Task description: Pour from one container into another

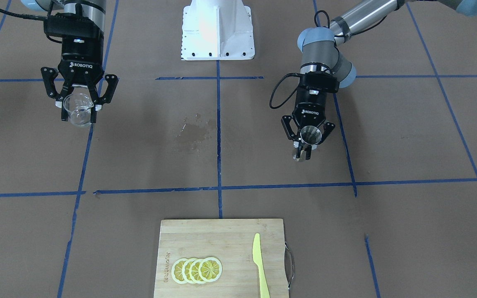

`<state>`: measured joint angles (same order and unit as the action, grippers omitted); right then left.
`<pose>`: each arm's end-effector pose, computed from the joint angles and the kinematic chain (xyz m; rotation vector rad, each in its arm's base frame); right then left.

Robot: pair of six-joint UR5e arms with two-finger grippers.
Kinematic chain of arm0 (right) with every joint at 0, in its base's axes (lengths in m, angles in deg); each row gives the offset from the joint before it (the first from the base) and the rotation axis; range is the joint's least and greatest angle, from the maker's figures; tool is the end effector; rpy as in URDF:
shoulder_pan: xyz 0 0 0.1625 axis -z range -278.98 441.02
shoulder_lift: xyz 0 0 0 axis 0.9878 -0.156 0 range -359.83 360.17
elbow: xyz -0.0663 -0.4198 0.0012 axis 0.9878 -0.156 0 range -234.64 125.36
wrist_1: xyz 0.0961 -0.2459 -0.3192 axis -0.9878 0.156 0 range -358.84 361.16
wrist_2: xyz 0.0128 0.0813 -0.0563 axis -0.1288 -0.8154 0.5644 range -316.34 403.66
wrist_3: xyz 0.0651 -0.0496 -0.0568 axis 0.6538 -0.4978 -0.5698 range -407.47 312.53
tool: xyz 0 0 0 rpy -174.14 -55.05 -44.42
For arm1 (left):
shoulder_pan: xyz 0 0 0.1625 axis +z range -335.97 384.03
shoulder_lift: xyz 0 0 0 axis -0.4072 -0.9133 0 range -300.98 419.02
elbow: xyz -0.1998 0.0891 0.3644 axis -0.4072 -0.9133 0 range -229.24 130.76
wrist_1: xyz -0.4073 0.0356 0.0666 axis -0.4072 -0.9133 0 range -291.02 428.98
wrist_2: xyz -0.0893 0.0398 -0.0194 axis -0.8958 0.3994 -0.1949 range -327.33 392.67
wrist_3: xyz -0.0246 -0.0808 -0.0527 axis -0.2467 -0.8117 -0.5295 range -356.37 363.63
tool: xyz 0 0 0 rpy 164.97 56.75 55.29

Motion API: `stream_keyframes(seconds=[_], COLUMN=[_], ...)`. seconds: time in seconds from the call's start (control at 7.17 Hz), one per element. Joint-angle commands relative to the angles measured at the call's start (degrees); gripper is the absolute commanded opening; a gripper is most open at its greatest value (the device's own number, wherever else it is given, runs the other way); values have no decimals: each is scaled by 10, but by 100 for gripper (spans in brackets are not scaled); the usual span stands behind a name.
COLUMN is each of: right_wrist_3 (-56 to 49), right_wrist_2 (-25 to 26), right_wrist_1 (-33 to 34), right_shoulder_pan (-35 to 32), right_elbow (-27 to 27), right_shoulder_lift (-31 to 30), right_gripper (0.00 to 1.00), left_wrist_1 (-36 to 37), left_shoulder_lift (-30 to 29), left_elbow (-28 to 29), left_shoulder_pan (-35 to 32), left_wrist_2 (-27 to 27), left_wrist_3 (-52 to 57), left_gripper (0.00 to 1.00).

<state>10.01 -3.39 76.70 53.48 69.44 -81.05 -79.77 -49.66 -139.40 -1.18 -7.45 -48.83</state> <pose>-0.3217 -0.3946 0.2712 1.0666 -0.4799 0.2977 0.4458 -0.4414 0.3549 1.2687 0.6911 -0.4111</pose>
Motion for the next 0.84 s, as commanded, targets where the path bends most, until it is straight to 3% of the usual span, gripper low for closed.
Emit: stream_keyframes(seconds=[0.0, 0.14, 0.56, 0.7], right_wrist_3=[1, 12, 24, 24], right_wrist_2=[-25, -25, -25, -25], right_wrist_1=[0, 0, 0, 0], right_shoulder_pan=[-19, -20, -20, -20], right_elbow=[1, 1, 2, 2], right_shoulder_lift=[1, 3, 4, 4], right_gripper=[0, 0, 0, 0], left_wrist_1=[115, 190, 517, 526], left_shoulder_lift=[109, 148, 137, 124], left_elbow=[-125, -163, -226, -202], left_shoulder_pan=[-5, -4, 5, 7], left_wrist_2=[21, 21, 16, 17], left_wrist_3=[-71, -167, -486, -531], left_gripper=[0, 0, 0, 0])
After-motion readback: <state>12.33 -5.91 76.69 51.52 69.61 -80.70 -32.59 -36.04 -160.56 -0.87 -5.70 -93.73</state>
